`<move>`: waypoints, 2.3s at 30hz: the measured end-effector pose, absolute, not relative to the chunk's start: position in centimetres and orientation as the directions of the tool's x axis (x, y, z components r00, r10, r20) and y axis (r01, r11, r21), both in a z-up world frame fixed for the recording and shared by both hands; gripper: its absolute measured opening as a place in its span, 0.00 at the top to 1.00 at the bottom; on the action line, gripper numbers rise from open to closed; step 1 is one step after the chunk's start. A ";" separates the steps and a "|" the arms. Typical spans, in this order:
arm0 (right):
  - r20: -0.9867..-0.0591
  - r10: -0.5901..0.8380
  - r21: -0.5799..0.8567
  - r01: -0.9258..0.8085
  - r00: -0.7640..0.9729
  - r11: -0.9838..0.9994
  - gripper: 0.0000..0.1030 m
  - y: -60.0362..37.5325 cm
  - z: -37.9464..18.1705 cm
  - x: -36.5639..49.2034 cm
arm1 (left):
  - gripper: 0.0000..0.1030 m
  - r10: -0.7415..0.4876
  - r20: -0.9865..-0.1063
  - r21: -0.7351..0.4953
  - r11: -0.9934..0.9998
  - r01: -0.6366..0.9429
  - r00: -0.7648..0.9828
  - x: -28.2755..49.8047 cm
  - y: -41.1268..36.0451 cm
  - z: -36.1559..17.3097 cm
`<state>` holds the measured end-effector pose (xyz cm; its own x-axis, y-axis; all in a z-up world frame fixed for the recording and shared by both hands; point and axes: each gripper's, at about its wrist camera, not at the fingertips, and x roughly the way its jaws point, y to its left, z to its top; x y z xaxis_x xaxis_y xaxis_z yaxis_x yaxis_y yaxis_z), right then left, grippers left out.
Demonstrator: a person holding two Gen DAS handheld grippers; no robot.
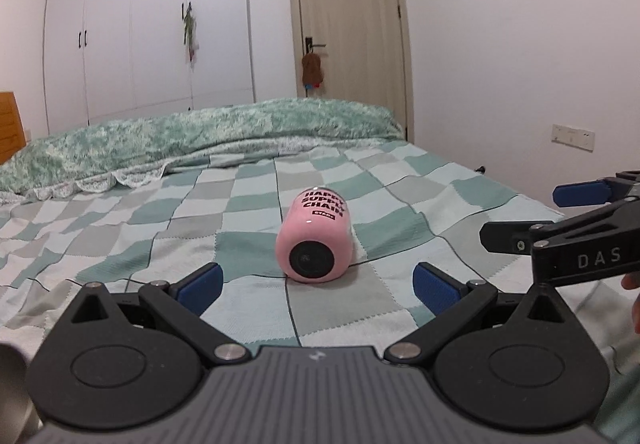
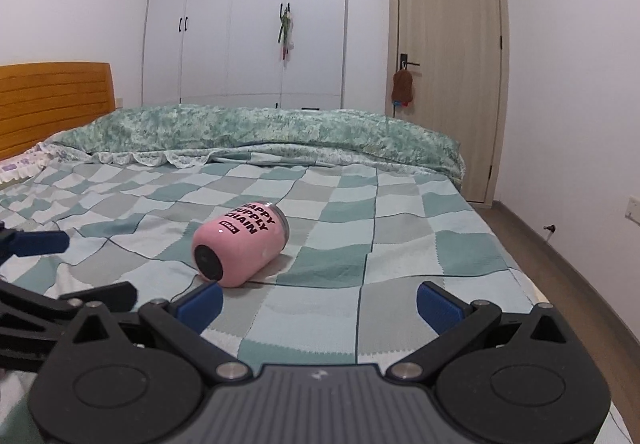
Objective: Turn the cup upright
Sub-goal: 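Move the left tool toward the pink cup while the right tool approaches it, then grasp the lying pink cup around its body with the right gripper and lift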
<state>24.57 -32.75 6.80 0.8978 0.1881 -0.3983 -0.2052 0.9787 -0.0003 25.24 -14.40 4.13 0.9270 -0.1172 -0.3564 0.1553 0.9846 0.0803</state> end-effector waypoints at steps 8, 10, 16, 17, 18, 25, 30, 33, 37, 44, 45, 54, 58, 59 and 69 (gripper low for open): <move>-0.425 0.202 0.016 -0.216 0.883 0.976 0.00 -32.2 6.6 28.3 | 0.00 -0.092 -0.366 0.108 0.984 0.141 0.926 28.7 -14.0 4.1; -0.429 0.208 0.016 -0.224 0.879 0.975 0.00 -31.7 6.6 29.1 | 0.00 -0.082 -0.369 0.112 0.985 0.132 0.926 29.3 -13.5 4.1; -0.465 0.235 0.029 -0.250 0.854 0.968 0.00 -29.0 6.3 31.9 | 0.00 -0.055 -0.390 0.121 0.986 0.111 0.919 31.7 -10.9 3.9; -0.472 0.235 0.031 -0.251 0.850 0.968 0.00 -28.5 6.3 32.4 | 0.00 -0.053 -0.396 0.123 0.986 0.110 0.917 32.2 -10.5 3.9; -0.480 0.234 0.030 -0.251 0.846 0.968 0.00 -28.0 6.3 33.0 | 0.00 -0.053 -0.399 0.127 0.985 0.112 0.916 32.6 -10.0 3.9; -0.523 0.229 0.039 -0.245 0.821 0.969 0.00 -24.4 6.5 37.0 | 0.00 -0.052 -0.443 0.177 0.974 0.145 0.895 36.2 -7.2 3.3; -0.553 0.223 0.049 -0.235 0.803 0.971 0.00 -22.0 6.4 39.7 | 0.00 -0.081 -0.484 0.160 0.971 0.180 0.871 38.2 -5.0 2.9; -0.574 0.221 0.069 -0.222 0.788 0.973 0.00 -21.0 6.3 41.3 | 0.00 -0.088 -0.496 0.179 0.963 0.200 0.864 39.3 -4.1 2.9; -0.624 0.194 0.096 -0.172 0.757 0.980 0.00 -20.1 5.4 43.5 | 0.00 -0.108 -0.532 0.163 0.960 0.226 0.840 40.7 -2.8 2.4; -0.707 0.242 0.246 -0.090 0.664 0.965 0.02 -20.1 3.5 46.9 | 0.00 -0.125 -0.555 0.157 0.955 0.252 0.822 41.9 -2.3 1.9; -0.711 0.263 0.276 -0.086 0.653 0.957 0.08 -20.2 3.3 47.1 | 0.00 -0.131 -0.557 0.150 0.955 0.254 0.820 41.9 -2.3 2.0; -0.697 0.294 0.370 -0.023 0.654 0.929 0.17 -21.5 4.0 45.5 | 0.00 -0.135 -0.533 0.150 0.956 0.251 0.835 40.6 -2.4 3.5; -0.685 0.313 0.398 -0.021 0.658 0.917 0.17 -21.9 4.8 43.9 | 0.00 -0.143 -0.523 0.152 0.955 0.256 0.840 39.0 -2.7 4.7; -0.681 0.316 0.401 -0.025 0.660 0.916 0.17 -21.9 5.2 43.4 | 0.00 -0.143 -0.520 0.154 0.954 0.257 0.842 38.6 -2.8 5.0; -0.631 0.360 0.417 -0.091 0.687 0.905 0.20 -21.3 9.6 36.1 | 0.00 -0.138 -0.504 0.140 0.961 0.239 0.852 32.2 -2.6 8.4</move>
